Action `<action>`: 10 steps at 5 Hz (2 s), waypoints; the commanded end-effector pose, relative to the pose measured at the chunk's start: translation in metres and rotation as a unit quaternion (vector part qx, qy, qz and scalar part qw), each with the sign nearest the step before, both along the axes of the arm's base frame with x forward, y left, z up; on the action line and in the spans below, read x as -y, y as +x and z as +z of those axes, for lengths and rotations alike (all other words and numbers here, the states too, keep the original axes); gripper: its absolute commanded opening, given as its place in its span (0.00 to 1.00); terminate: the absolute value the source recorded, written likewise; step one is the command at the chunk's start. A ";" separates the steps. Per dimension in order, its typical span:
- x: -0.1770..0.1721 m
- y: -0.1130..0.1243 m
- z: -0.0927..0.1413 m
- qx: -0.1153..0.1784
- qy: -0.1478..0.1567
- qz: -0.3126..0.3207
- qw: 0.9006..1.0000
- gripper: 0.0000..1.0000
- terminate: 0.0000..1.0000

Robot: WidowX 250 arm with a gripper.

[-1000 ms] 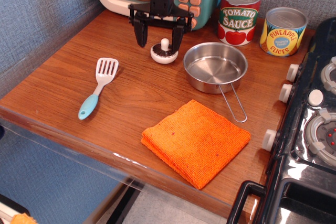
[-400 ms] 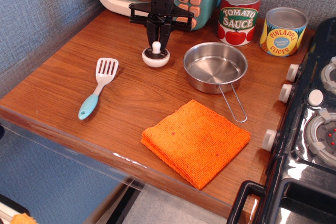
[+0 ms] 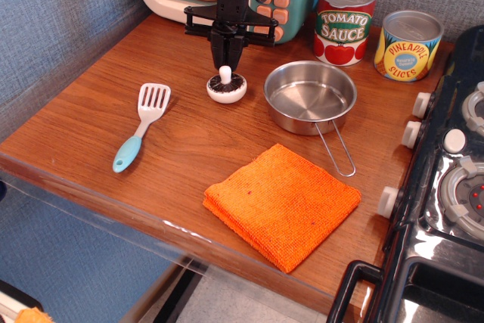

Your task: Put the mushroom shape on the orange cloth.

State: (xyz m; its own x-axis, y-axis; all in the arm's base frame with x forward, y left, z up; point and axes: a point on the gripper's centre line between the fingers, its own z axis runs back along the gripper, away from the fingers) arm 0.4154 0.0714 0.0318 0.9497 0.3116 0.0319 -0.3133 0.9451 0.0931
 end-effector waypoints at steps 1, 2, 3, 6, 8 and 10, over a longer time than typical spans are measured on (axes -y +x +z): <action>0.006 0.002 0.023 0.032 0.004 -0.015 0.999 1.00 0.00; 0.012 -0.003 0.024 0.032 0.000 -0.024 0.999 1.00 0.00; 0.018 -0.008 0.025 0.032 -0.001 -0.034 0.999 1.00 0.00; 0.023 -0.018 0.035 0.045 -0.003 -0.037 0.998 1.00 0.00; 0.031 -0.037 0.036 0.041 -0.008 -0.046 0.998 1.00 0.00; 0.028 -0.041 0.027 0.025 -0.005 -0.036 0.999 1.00 0.00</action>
State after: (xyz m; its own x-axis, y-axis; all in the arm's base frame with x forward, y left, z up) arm 0.3688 0.0400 0.0354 0.9693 0.2456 0.0098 -0.2456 0.9660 0.0802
